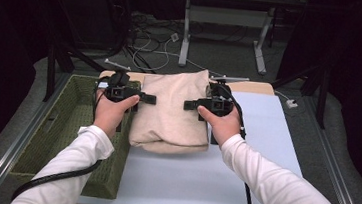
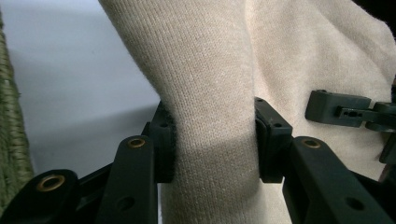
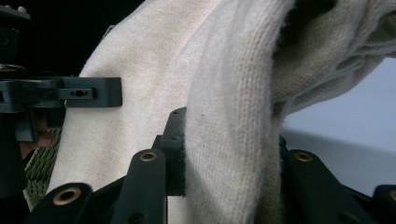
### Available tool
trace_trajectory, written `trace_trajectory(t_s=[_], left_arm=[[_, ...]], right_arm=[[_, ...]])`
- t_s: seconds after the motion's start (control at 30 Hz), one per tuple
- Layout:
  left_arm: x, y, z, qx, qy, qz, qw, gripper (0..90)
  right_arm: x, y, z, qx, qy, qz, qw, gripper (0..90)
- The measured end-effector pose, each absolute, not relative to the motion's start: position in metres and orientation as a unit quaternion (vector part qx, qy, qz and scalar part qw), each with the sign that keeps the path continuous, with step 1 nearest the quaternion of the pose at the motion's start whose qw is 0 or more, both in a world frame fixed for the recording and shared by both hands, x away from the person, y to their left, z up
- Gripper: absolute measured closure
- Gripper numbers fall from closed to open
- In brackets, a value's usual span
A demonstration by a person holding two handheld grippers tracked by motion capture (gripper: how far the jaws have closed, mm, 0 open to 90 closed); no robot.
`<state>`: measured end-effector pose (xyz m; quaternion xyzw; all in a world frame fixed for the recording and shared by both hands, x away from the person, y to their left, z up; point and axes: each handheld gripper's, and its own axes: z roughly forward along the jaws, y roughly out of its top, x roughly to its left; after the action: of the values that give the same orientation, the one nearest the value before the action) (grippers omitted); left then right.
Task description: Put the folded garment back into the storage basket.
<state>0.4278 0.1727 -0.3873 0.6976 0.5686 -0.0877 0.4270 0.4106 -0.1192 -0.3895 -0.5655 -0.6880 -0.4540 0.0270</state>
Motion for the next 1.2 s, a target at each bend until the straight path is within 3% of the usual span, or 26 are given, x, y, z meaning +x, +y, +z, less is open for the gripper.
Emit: trace_trajectory(t_s=[1.2], left_arm=[[0.433,0.223,-0.371,0.694,0.581,-0.070,0.419,59.1]], right_arm=[[0.425,-0.067,-0.375,-0.552,-0.699,-0.453,0.024,63.7]])
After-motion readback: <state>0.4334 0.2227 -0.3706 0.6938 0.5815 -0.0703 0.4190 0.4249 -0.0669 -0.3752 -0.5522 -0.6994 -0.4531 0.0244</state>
